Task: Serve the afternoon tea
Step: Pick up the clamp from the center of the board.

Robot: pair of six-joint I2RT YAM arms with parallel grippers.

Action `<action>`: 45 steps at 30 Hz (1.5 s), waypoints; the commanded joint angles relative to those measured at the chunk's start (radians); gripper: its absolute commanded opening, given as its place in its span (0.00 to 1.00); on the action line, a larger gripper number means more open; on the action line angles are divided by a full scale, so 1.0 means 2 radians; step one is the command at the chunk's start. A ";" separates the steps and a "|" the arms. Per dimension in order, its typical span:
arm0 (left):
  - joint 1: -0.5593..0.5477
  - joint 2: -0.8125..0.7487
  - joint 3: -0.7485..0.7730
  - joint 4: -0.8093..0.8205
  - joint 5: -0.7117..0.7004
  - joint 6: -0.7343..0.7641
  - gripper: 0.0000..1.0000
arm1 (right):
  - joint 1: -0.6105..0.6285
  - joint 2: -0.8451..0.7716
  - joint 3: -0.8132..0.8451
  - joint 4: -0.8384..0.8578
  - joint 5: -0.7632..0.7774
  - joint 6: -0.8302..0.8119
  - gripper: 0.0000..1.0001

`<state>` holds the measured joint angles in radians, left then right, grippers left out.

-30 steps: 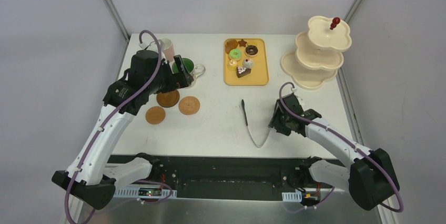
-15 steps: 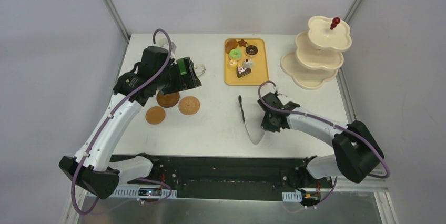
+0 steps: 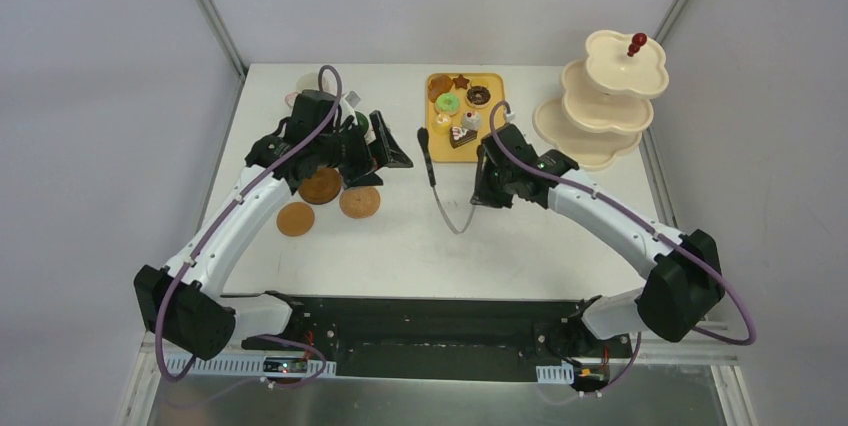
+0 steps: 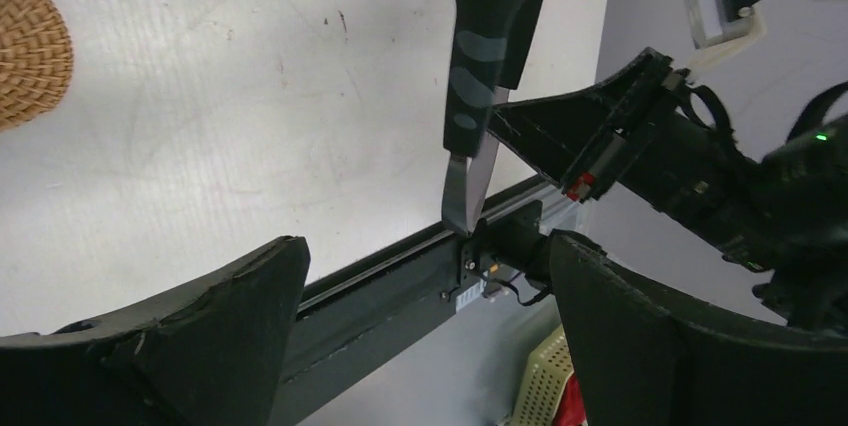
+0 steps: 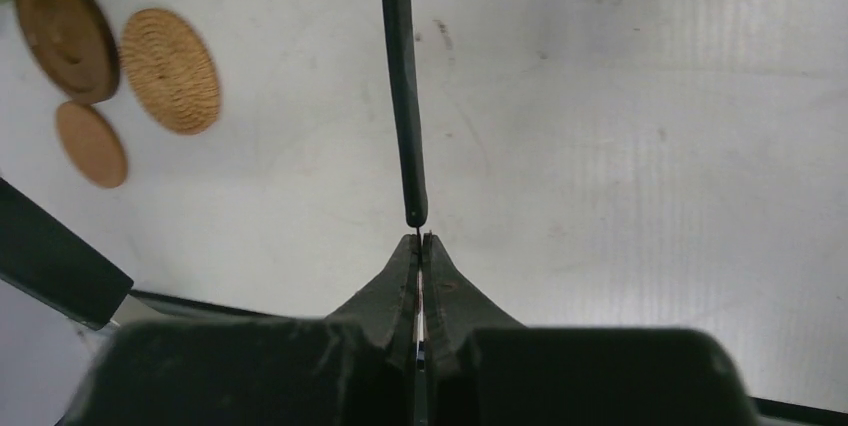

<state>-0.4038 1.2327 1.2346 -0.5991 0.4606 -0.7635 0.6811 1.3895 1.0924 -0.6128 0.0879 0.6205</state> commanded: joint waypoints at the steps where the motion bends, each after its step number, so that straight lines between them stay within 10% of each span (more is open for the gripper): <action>1: 0.006 0.005 -0.021 0.089 0.049 -0.066 0.91 | 0.017 0.026 0.082 -0.041 -0.067 -0.010 0.00; 22: 0.005 -0.021 -0.026 0.050 -0.056 -0.069 0.49 | 0.096 0.106 0.256 -0.120 -0.003 0.001 0.00; 28: 0.006 -0.032 -0.031 0.054 -0.065 -0.094 0.07 | 0.098 0.104 0.275 -0.122 -0.020 -0.003 0.32; 34: 0.007 -0.035 -0.033 0.069 -0.069 -0.127 0.00 | 0.106 0.072 0.253 -0.076 -0.006 0.010 0.71; 36: 0.007 -0.033 -0.030 0.069 -0.070 -0.135 0.00 | 0.121 0.039 0.209 -0.010 0.009 0.000 0.98; 45: 0.008 -0.031 -0.036 0.072 -0.054 -0.158 0.00 | 0.134 -0.038 0.119 0.135 -0.017 -0.040 1.00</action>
<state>-0.3973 1.1900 1.1675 -0.4957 0.3313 -1.0386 0.9497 1.3705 1.3525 -0.5236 0.0711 0.5850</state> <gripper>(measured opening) 0.265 0.993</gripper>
